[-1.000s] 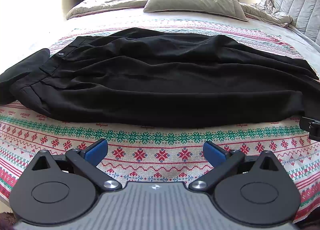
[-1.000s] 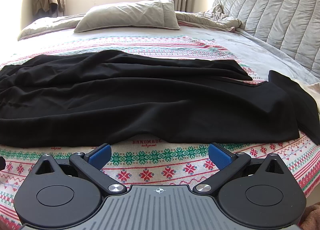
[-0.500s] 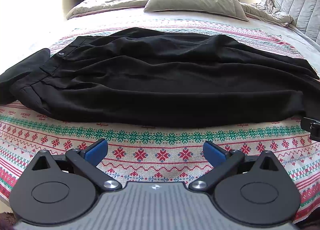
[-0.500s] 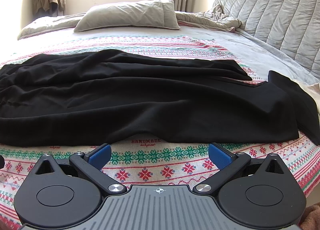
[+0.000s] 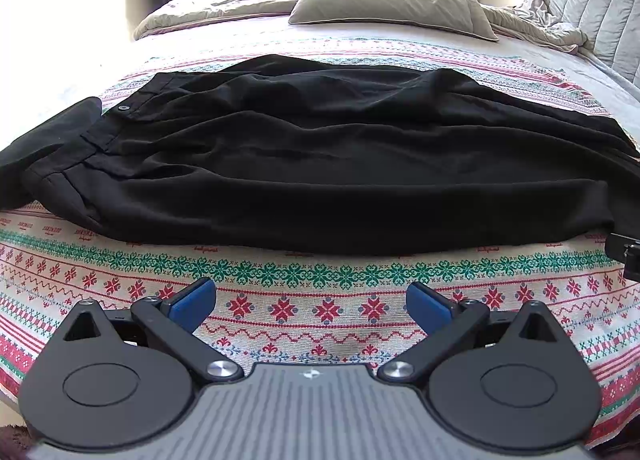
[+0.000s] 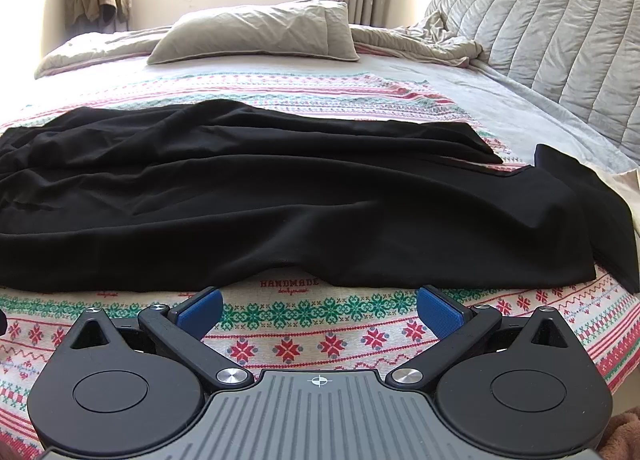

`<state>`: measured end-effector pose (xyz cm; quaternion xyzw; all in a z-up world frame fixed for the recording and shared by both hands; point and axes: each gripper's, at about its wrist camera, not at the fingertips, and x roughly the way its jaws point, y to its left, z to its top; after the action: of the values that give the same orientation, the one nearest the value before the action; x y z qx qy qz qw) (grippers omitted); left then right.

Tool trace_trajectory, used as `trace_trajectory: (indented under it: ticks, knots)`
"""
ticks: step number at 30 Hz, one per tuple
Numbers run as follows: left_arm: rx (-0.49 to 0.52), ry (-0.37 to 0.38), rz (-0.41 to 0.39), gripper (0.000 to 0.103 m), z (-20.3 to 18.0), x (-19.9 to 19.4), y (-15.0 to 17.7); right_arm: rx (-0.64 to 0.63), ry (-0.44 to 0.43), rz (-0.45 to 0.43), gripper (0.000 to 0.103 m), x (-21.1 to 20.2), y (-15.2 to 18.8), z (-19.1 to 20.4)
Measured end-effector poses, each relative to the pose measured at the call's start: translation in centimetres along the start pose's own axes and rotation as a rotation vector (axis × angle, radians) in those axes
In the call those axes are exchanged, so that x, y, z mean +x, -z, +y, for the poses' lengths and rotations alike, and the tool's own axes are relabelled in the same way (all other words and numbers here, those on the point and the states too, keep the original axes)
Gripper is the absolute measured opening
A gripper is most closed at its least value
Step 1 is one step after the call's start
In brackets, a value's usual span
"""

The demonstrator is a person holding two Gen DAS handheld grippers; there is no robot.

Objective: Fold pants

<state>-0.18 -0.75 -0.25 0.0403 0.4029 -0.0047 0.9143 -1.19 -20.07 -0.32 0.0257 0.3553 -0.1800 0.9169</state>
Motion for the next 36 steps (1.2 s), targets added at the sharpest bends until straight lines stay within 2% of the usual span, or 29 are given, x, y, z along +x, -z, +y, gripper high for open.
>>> trace_trajectory:
  ticks: [11, 16, 20, 22, 25, 28, 30, 33, 36]
  knots:
    - [-0.012, 0.015, 0.003, 0.103, 0.0, 0.6, 0.3, 0.016, 0.014, 0.001, 0.103, 0.2, 0.2, -0.9]
    - [-0.017, 0.064, -0.056, 0.103, -0.6, 0.8, 1.1, 0.031, 0.039, -0.002, 0.103, 0.4, 0.5, -2.1]
    - [0.126, 0.109, -0.112, 0.103, -2.1, 1.0, 1.5, -0.003, 0.055, -0.016, 0.103, 0.8, 0.9, -3.4]
    - [0.174, 0.184, -0.125, 0.103, -2.5, 1.2, 1.3, -0.007, 0.05, 0.023, 0.103, 1.5, 0.9, -4.6]
    - [0.213, 0.33, -0.13, 0.103, -2.6, 1.6, 0.8, 0.085, -0.001, 0.115, 0.103, 3.1, 0.7, -7.6]
    - [0.306, 0.415, -0.16, 0.102, -3.2, 2.1, 0.3, 0.224, -0.04, 0.183, 0.103, 4.4, 0.5, -11.4]
    - [0.405, 0.441, -0.182, 0.092, -4.3, 2.5, 0.4, 0.299, -0.042, 0.204, 0.103, 4.9, 0.4, -13.6]
    - [0.558, 0.443, -0.212, 0.084, -5.5, 2.9, 1.2, 0.388, -0.048, 0.197, 0.103, 5.2, 0.4, -16.4]
    - [0.634, 0.46, -0.246, 0.083, -6.1, 3.5, 1.2, 0.475, -0.048, 0.185, 0.102, 5.6, 0.4, -18.9]
